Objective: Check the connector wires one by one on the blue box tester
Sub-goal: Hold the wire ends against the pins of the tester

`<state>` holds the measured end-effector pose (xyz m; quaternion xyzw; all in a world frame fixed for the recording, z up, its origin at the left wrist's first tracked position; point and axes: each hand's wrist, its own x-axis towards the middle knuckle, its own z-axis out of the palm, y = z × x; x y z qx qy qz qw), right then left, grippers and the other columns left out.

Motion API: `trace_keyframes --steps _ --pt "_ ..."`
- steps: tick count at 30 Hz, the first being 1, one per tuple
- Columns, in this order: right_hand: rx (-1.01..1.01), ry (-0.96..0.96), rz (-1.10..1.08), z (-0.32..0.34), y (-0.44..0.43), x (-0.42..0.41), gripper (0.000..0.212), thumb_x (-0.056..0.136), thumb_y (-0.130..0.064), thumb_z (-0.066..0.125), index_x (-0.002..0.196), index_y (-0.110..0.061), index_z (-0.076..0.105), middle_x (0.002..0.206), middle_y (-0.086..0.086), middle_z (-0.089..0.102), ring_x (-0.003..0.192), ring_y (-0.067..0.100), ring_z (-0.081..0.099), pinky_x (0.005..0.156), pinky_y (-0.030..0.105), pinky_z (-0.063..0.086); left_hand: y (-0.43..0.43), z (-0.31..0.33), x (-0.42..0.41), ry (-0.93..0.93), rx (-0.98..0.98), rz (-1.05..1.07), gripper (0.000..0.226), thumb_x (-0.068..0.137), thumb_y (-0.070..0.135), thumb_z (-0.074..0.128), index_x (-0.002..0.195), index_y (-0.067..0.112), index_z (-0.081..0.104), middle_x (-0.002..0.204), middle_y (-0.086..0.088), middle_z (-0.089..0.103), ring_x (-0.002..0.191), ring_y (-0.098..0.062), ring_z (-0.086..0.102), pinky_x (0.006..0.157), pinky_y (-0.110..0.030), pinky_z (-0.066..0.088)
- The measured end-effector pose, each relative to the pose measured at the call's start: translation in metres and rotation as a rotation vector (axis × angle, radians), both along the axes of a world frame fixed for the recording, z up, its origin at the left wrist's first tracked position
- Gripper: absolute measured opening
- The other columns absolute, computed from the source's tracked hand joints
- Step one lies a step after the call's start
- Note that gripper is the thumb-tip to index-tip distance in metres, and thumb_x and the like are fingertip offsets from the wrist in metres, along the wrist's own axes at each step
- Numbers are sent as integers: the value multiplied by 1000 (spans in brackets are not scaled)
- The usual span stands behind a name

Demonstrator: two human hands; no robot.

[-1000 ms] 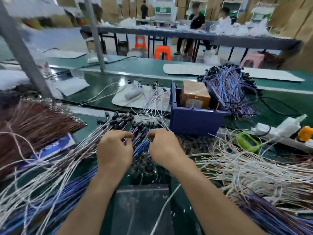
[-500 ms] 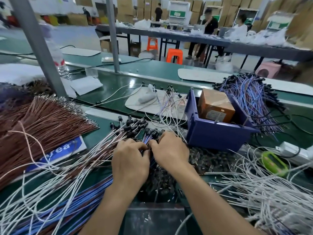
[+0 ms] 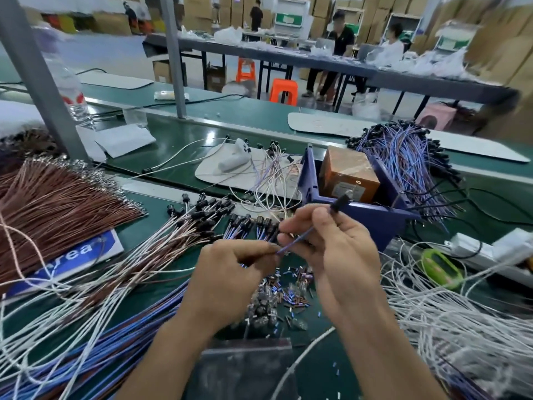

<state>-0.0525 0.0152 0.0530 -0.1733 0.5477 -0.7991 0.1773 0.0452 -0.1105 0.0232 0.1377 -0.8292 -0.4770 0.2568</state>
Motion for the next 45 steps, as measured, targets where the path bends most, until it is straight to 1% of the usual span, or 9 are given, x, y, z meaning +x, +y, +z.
trace_keyframes --steps 4,7,12,15,20,25,32,38,45 --pt "-127 -180 121 1 57 -14 26 94 -14 53 88 -1 75 46 -2 29 41 15 26 43 27 31 4 -4 6 -222 -71 -105 34 81 28 86 86 59 73 70 30 72 64 4 67 57 -10 47" --pt "82 -156 271 1 94 -29 25 86 -15 57 91 2 74 43 -4 25 38 11 18 44 26 16 1 -1 12 -191 -36 -37 25 77 22 89 80 45 82 59 25 69 48 7 58 48 -7 41" --pt "515 36 585 7 116 -25 26 88 -14 65 111 -16 78 65 10 64 41 11 23 42 23 18 -5 14 18 -33 -22 -33 27 68 18 93 76 42 82 73 17 76 73 -5 73 68 -14 54" --pt "572 168 454 2 99 -11 20 99 -16 62 102 -19 81 52 -4 52 44 10 33 44 18 28 14 15 13 -65 -73 -220 32 67 13 95 77 41 83 73 16 76 74 -8 71 67 -18 53" --pt "689 301 569 -9 73 13 25 102 -32 60 101 -11 75 74 2 74 62 9 65 64 25 50 34 5 6 -4 -244 -182 19 66 47 89 83 44 81 70 23 72 72 -8 65 70 -19 43" --pt "694 136 368 -15 81 -4 26 101 -19 61 86 -7 78 56 -1 40 51 11 32 51 26 23 20 6 4 -7 40 -99 25 71 21 92 82 42 83 73 12 77 66 -6 70 62 -18 52" --pt "635 29 288 -10 105 -21 31 102 -16 57 82 -7 79 48 -7 34 42 5 30 43 16 26 -12 7 9 69 355 166 27 79 7 83 75 34 83 72 -3 78 61 -10 66 61 -16 56" --pt "503 -85 319 -12 97 -15 32 103 -17 55 84 -1 77 50 -5 27 40 6 22 37 17 20 16 2 4 -34 368 -7 21 73 20 86 87 36 84 82 4 80 73 -3 73 66 -12 54" --pt "589 -4 357 -13 97 -15 28 101 -17 59 83 -10 80 50 -6 30 42 7 27 43 20 20 32 2 -13 113 756 7 18 65 30 79 78 19 85 73 -9 76 66 -13 68 62 -18 55"
